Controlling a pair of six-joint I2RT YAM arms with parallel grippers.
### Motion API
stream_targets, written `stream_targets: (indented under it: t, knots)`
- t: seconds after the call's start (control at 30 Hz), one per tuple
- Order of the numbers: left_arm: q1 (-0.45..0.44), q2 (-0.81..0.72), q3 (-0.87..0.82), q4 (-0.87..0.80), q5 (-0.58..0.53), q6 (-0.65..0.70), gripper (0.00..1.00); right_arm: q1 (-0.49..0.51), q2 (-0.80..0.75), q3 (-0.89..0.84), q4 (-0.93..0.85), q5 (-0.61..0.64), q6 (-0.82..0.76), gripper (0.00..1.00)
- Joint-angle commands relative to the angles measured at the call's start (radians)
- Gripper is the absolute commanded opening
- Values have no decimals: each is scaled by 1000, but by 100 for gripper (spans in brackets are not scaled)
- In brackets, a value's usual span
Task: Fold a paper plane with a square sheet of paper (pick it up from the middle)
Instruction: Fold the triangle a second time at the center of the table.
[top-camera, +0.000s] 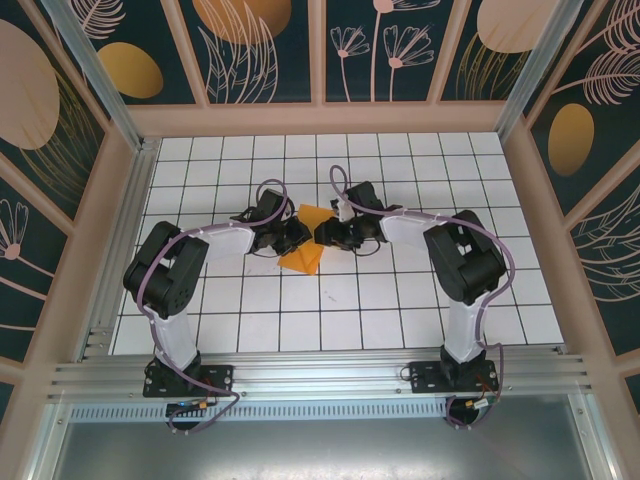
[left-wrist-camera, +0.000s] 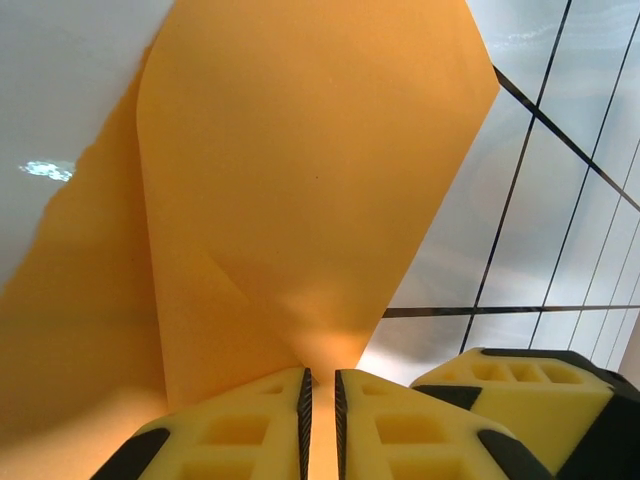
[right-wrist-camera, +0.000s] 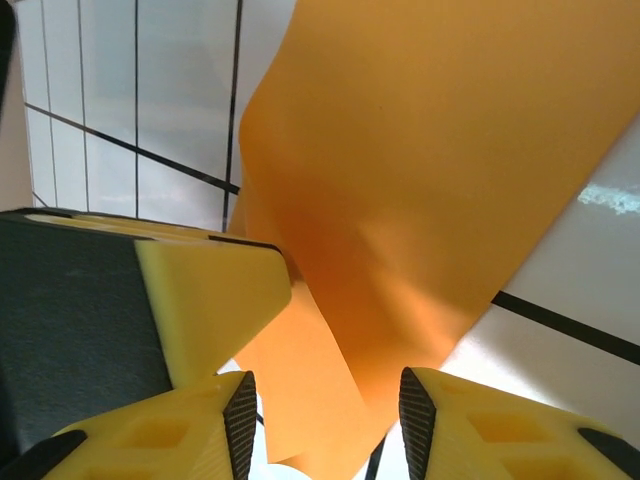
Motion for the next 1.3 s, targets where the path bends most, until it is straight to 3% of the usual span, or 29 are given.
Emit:
stream_targets:
  t: [0.0,0.37,0.6,1.1,1.27]
  knots:
    - [-7,11,-6,19,-8,-10,16,17,28,-11,-29,-22,-28,45]
    - [-6,6,-7,19,-9,-12,13,18,44,-20,9,-61,-10,24]
    - [-7,-16,3,14,-13,-2,17,13,52,-1,-12,29,-24,7]
    - [-7,-83,-91,-21,-55,80,34,11,95,81,-99,118,-129,3]
    - [-6,-86,-91,-78,-93,129,33,11,103,108,-115,128,-154,3]
